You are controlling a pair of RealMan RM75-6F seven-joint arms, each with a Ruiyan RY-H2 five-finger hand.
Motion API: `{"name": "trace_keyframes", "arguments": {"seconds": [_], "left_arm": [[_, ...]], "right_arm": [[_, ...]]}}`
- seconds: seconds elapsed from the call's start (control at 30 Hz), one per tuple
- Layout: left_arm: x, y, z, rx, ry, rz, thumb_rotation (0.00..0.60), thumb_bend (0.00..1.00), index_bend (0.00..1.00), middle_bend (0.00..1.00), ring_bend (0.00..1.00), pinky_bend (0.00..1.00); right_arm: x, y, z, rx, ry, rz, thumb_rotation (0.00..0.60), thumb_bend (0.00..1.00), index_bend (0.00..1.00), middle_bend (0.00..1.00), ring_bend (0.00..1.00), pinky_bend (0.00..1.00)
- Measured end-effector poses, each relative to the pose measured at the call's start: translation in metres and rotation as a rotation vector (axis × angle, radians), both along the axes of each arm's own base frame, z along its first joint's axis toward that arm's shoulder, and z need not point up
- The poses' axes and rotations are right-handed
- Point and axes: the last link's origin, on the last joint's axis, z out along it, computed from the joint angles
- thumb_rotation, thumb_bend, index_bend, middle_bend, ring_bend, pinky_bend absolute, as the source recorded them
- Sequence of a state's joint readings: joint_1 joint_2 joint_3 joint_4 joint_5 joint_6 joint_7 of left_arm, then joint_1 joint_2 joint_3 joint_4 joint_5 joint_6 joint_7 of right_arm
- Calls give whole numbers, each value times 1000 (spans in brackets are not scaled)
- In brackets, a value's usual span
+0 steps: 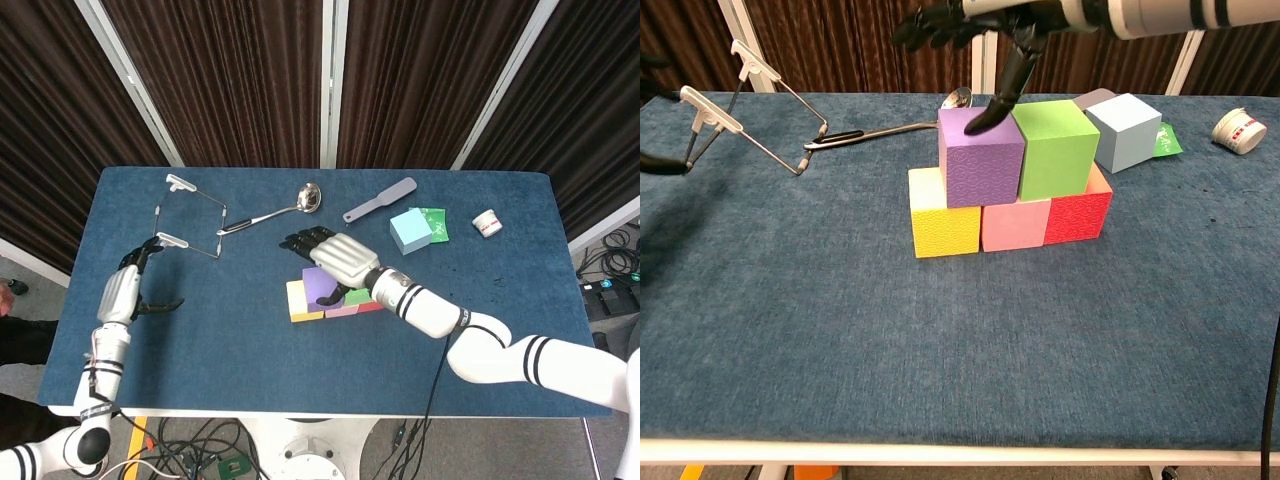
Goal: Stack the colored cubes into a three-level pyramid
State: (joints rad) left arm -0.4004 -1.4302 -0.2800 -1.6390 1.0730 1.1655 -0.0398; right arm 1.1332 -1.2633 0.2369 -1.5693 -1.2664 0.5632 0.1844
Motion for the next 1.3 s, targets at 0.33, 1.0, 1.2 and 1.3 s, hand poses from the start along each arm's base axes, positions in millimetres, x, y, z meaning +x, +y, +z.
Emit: {"name": "trace_keyframes", "arguments": {"seconds": [0.33, 1.0, 1.2, 1.3], "left_arm": [[52, 18, -36, -27, -38, -61, 600, 92, 48, 159, 44, 71], [96, 17, -84, -65, -105, -111, 600, 6, 17, 137, 44, 71], [109, 18, -92, -56, -137, -129, 600, 0, 16, 137, 44, 71], [116, 18, -96, -51, -153, -137, 600, 0, 16, 137, 44, 71]], "right_arm": [[-20, -4, 32, -90, -59, -52, 600, 89, 0, 9, 0, 0], [-67, -11, 72, -191, -146, -183, 600, 85, 0, 0, 0, 0], [-73, -10, 78, -199, -151, -194, 600, 82, 0, 0, 0, 0], [-75, -10, 81, -203, -153, -198, 600, 82, 0, 0, 0, 0]]}}
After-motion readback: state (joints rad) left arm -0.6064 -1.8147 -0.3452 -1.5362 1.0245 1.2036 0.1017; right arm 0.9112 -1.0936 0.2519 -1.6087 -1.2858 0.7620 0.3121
